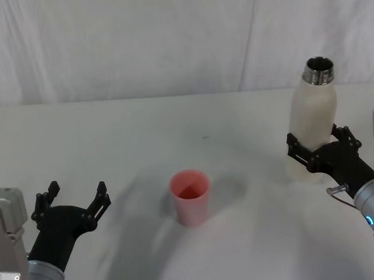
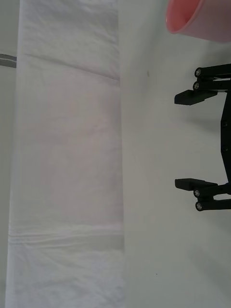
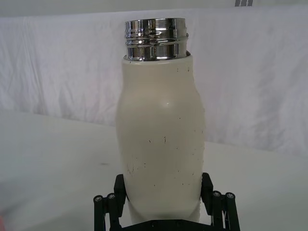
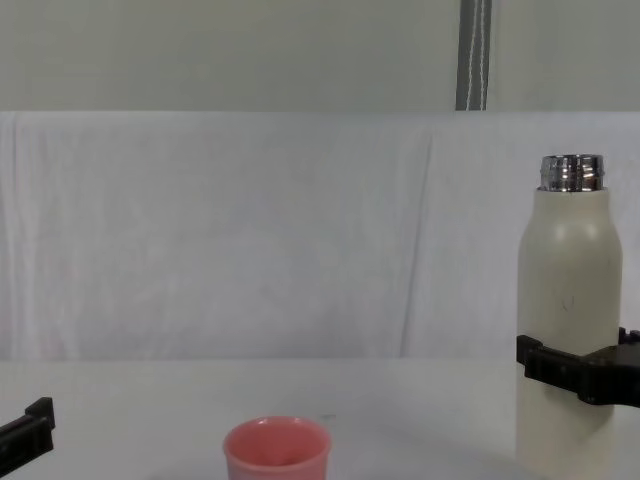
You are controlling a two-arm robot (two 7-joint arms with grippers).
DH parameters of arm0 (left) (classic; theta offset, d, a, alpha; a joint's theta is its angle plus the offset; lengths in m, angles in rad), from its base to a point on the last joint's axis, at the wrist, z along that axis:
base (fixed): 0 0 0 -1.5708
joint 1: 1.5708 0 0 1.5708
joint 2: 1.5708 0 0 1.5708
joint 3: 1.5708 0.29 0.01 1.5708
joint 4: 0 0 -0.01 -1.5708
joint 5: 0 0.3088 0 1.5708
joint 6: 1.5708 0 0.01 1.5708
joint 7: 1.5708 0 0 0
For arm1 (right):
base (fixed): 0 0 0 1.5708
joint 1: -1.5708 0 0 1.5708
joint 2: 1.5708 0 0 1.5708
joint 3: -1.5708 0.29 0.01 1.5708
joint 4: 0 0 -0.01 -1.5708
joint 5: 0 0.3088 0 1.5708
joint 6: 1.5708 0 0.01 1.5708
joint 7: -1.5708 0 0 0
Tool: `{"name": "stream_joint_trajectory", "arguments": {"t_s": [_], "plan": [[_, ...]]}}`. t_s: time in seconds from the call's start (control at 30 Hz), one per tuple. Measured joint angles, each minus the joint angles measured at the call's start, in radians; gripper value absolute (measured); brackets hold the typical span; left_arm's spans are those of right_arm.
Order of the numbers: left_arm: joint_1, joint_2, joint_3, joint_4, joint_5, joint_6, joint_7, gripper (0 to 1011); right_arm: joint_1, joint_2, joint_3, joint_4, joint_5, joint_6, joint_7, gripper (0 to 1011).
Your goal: Grasp the thermos with one hand and pour water into the cup lid.
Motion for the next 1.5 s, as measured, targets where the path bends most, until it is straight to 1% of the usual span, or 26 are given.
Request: {"name": "stream_joint_trajectory", "arguments": {"t_s": [0.33, 0.77, 1.5], "plan": [[0.0, 0.0, 0.0, 0.0, 0.0, 0.0, 0.0, 1001, -0.003, -0.007, -0.002, 0.011, 0.02, -0.01, 0.0, 951], [0.0, 0.0, 0.0, 0.0, 0.0, 0.0, 0.0, 1001, -0.006, -0.008, -0.012, 0.023, 0.021, -0.027, -0.001, 951], [0.0, 0.0, 0.0, 0.0, 0.0, 0.0, 0.0, 1001, -0.013, -0.013, -0.011, 0.047, 0.021, -0.041, -0.009, 951]]}}
